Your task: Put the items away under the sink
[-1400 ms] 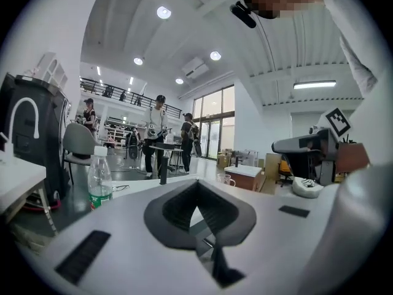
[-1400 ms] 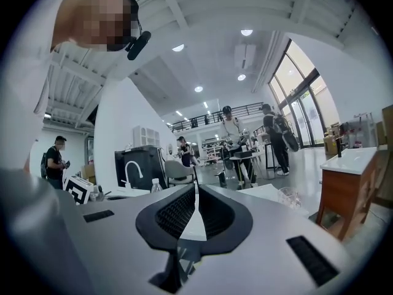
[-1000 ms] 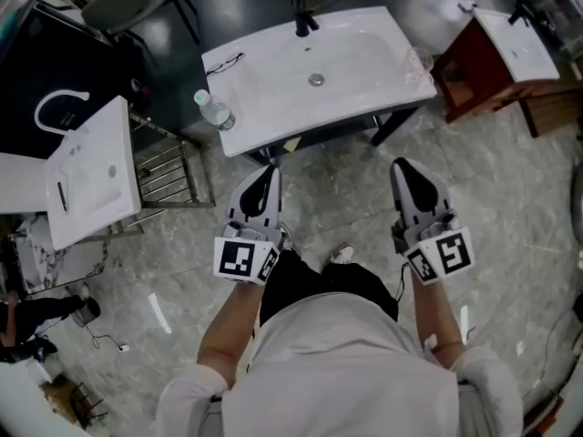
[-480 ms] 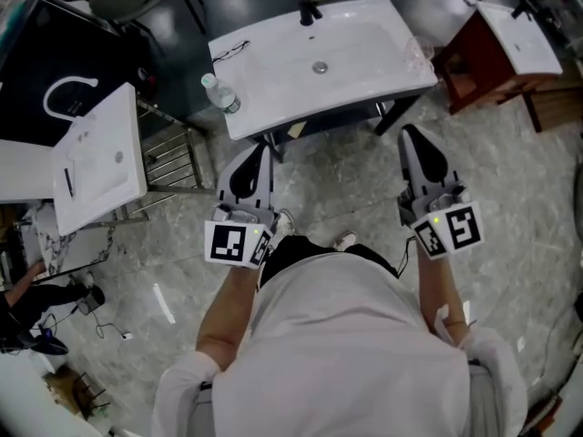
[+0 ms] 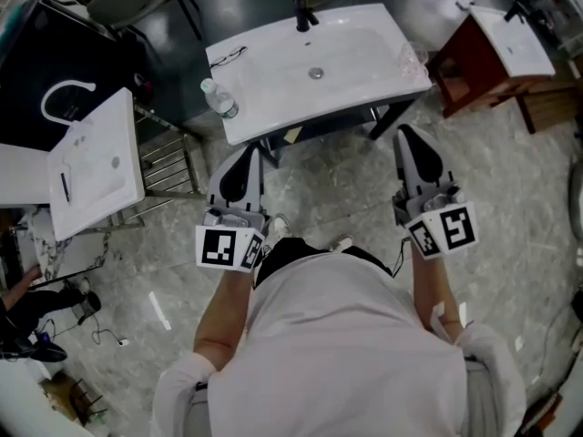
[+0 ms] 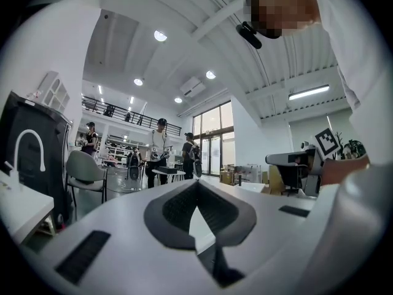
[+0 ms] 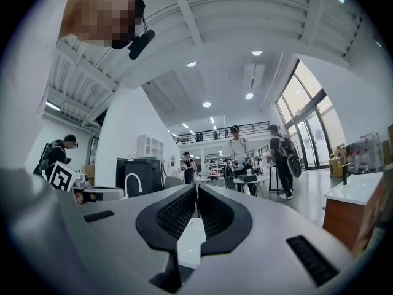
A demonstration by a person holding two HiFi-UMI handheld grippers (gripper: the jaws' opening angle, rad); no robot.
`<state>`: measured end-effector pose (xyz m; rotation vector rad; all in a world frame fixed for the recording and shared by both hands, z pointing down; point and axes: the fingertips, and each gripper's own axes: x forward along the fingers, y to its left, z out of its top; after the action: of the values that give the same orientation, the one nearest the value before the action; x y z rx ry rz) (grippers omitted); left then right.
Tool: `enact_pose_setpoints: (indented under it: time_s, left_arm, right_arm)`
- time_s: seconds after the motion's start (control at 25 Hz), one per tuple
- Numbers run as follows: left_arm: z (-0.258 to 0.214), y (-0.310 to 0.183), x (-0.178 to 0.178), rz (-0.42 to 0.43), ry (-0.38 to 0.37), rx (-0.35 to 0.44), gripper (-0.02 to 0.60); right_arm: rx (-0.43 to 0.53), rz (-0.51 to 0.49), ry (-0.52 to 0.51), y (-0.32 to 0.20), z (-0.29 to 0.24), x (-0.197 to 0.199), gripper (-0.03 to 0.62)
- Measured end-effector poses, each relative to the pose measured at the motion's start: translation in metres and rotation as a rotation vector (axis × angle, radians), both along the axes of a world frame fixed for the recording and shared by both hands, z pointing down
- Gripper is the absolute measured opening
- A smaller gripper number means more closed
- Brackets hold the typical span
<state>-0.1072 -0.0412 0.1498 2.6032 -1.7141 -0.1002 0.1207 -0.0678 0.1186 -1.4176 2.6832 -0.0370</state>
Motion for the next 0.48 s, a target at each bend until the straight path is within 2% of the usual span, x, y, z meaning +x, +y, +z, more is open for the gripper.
enact_pose_setpoints:
  time_s: [0.48]
  left_arm:
    - [0.005,0.002,-0.008,0.029,0.02,-0.017,0.003]
  right_arm:
    - [-0.01,0.019,0.013,0.012,-0.001,-0.008,0.043]
